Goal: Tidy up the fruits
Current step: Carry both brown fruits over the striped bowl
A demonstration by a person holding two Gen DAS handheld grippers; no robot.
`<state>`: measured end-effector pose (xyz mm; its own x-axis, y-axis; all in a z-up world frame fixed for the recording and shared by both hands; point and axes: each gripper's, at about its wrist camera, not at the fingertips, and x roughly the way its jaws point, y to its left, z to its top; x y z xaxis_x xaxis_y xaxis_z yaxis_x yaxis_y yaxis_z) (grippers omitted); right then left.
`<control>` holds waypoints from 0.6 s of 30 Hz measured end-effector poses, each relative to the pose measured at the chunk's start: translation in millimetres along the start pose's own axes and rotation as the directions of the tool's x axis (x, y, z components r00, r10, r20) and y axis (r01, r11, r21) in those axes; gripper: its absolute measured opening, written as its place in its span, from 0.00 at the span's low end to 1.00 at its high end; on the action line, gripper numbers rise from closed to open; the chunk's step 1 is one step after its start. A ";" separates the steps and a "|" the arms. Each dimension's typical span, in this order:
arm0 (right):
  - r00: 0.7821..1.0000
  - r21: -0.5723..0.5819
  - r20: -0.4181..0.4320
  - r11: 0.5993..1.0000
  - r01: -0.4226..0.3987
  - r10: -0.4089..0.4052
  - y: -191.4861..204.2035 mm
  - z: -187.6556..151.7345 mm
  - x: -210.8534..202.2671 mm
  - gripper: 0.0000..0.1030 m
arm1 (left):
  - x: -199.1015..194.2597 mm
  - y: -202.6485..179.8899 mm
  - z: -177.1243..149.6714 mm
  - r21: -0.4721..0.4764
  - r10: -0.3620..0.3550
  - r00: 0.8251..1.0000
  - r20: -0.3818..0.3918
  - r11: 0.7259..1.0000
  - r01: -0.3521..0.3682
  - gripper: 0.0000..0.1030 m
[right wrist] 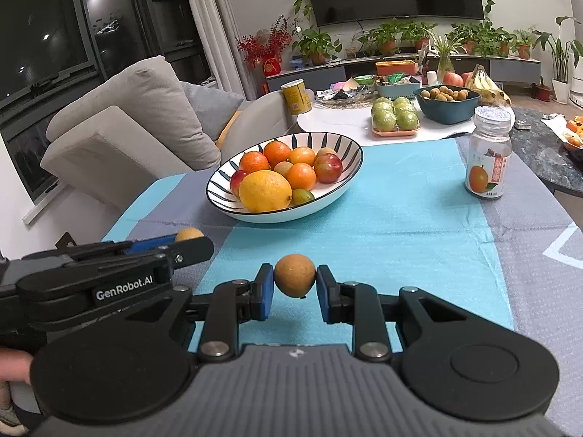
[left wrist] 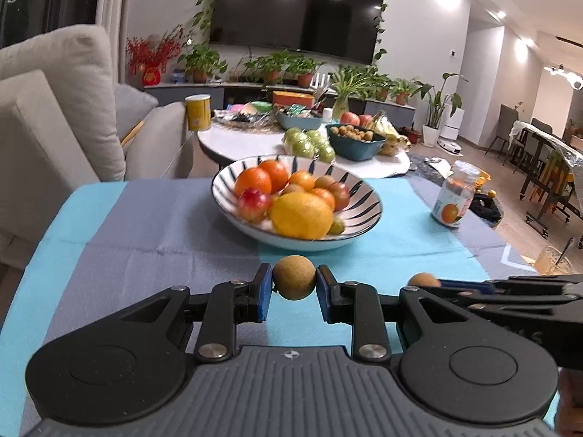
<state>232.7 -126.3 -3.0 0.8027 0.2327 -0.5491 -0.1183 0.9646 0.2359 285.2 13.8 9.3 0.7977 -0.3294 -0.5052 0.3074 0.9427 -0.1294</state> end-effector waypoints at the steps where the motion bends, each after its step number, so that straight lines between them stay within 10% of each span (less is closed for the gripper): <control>1: 1.000 -0.001 0.001 1.000 0.001 -0.001 -0.2 0.3 -0.9 0.59 | -1.6 -1.9 1.6 0.002 -0.004 1.000 0.004 1.000 0.004 0.24; 18: 0.998 -0.012 0.054 1.000 0.028 -0.028 -6.2 9.8 -16.5 0.59 | -17.4 -19.9 17.0 0.029 -0.024 0.998 0.061 0.999 0.022 0.24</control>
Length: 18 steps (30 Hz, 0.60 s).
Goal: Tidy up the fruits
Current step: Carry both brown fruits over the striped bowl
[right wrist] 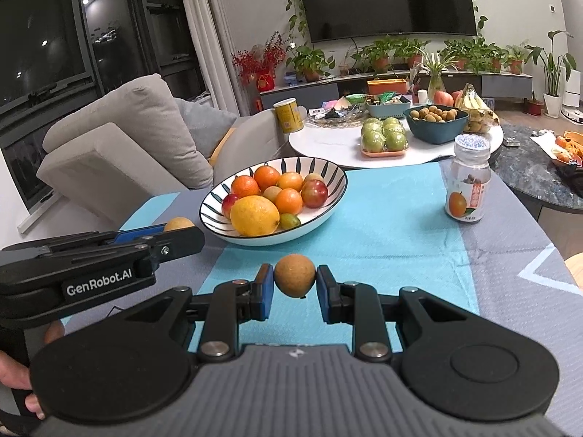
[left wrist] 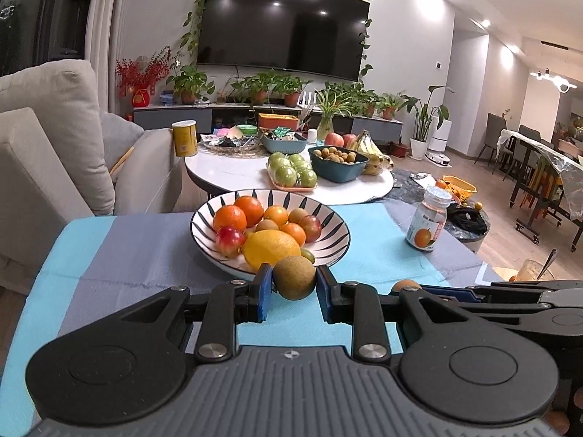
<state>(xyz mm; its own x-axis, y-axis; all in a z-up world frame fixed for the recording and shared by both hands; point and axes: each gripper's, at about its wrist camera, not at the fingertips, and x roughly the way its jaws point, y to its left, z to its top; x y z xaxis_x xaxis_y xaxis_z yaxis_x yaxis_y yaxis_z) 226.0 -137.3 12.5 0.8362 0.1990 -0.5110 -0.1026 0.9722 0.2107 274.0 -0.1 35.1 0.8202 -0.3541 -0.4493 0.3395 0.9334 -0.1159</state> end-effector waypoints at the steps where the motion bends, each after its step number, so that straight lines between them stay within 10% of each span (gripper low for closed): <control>1: 1.000 -0.001 0.003 1.000 0.000 0.000 0.2 0.6 -0.6 0.59 | -0.2 -0.9 1.0 0.002 -0.001 1.000 0.002 1.000 0.001 0.24; 18: 0.999 -0.040 0.041 0.999 -0.011 0.012 1.5 19.5 -0.9 0.59 | 0.4 -5.7 16.6 0.036 0.004 1.000 0.026 0.999 -0.005 0.24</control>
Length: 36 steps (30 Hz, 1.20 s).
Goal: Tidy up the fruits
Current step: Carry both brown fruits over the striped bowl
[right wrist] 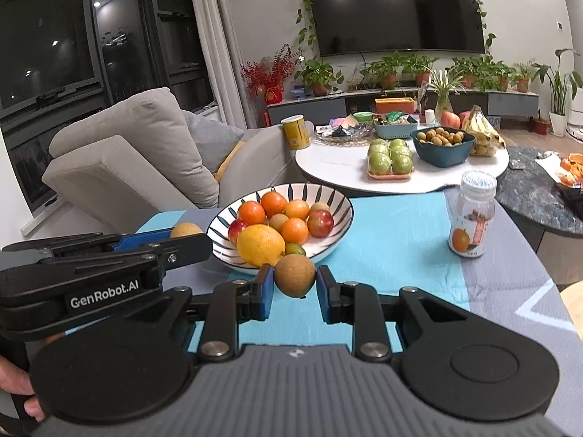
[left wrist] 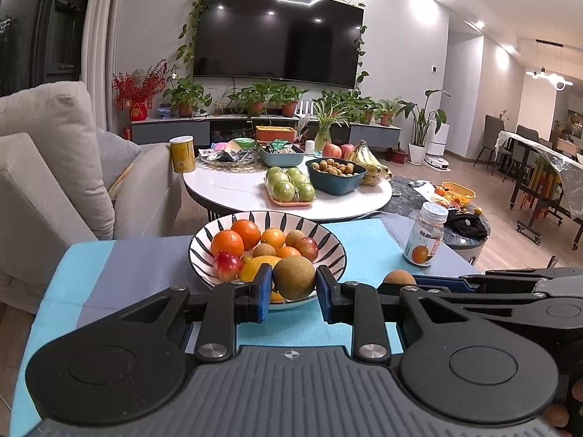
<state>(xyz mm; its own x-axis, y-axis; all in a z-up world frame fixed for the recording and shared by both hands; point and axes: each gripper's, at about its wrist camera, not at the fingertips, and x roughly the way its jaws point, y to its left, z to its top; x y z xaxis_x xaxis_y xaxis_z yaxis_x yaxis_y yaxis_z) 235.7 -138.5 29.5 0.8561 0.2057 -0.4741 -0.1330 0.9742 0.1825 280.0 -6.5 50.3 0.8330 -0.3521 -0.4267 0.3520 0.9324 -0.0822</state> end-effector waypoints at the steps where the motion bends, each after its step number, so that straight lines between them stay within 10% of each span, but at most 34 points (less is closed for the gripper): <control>1: 1.000 0.000 0.002 1.000 0.000 0.000 -0.4 1.4 0.5 0.59 | 0.0 -0.7 1.6 0.007 0.000 1.000 0.003 1.000 0.000 0.24; 36: 1.000 -0.049 0.008 0.999 0.006 -0.005 2.3 34.4 34.4 0.59 | 28.1 36.4 26.2 -0.082 -0.009 0.999 0.039 0.997 0.012 0.24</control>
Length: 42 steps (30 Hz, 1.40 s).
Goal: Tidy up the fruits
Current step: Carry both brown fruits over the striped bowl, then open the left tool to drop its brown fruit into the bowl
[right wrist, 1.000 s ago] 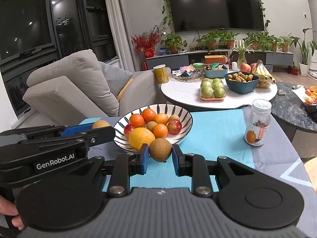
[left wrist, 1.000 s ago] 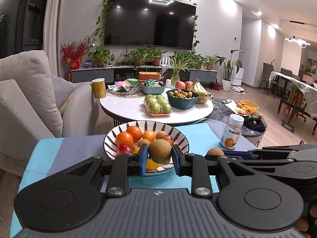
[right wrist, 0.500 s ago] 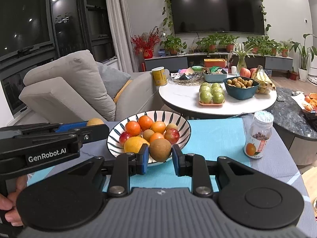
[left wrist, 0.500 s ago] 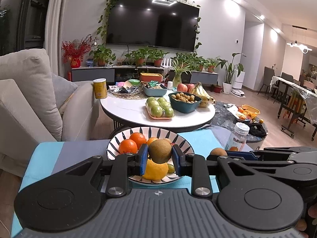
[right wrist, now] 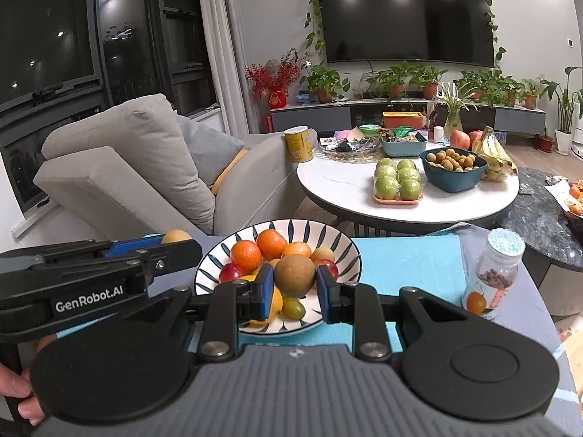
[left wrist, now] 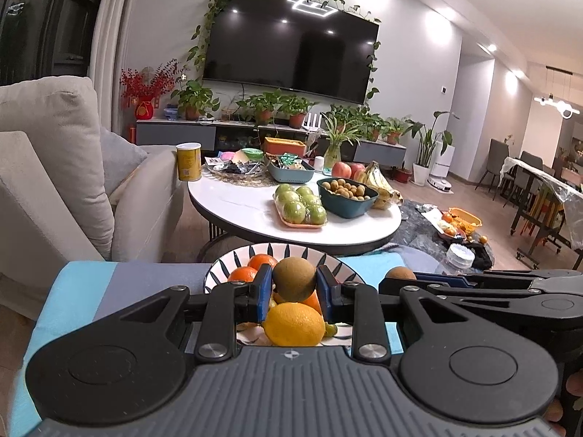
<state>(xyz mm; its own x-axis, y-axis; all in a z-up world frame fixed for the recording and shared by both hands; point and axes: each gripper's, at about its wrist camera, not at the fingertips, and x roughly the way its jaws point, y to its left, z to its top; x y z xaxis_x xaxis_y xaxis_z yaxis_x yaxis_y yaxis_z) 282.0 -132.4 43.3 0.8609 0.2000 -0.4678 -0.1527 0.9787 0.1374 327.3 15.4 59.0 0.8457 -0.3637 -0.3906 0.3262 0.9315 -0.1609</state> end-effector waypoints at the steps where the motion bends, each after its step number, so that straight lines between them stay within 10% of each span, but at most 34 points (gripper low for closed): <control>1: 1.000 -0.003 0.002 1.000 0.002 -0.002 -0.1 0.6 1.3 0.59 | 1.2 0.8 0.2 -0.002 -0.001 1.000 0.003 1.000 0.001 0.24; 42: 0.998 -0.039 0.056 0.999 0.025 -0.022 4.6 16.2 3.2 0.59 | -9.1 19.7 13.0 -0.040 0.010 0.998 0.061 0.999 -0.007 0.24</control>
<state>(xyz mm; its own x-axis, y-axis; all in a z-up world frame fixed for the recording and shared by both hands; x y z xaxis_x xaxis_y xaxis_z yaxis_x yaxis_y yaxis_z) 291.9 -128.0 56.6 0.8898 0.1751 -0.4215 -0.1505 0.9844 0.0913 331.5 37.2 71.1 0.8730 -0.3534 -0.3361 0.3030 0.9330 -0.1940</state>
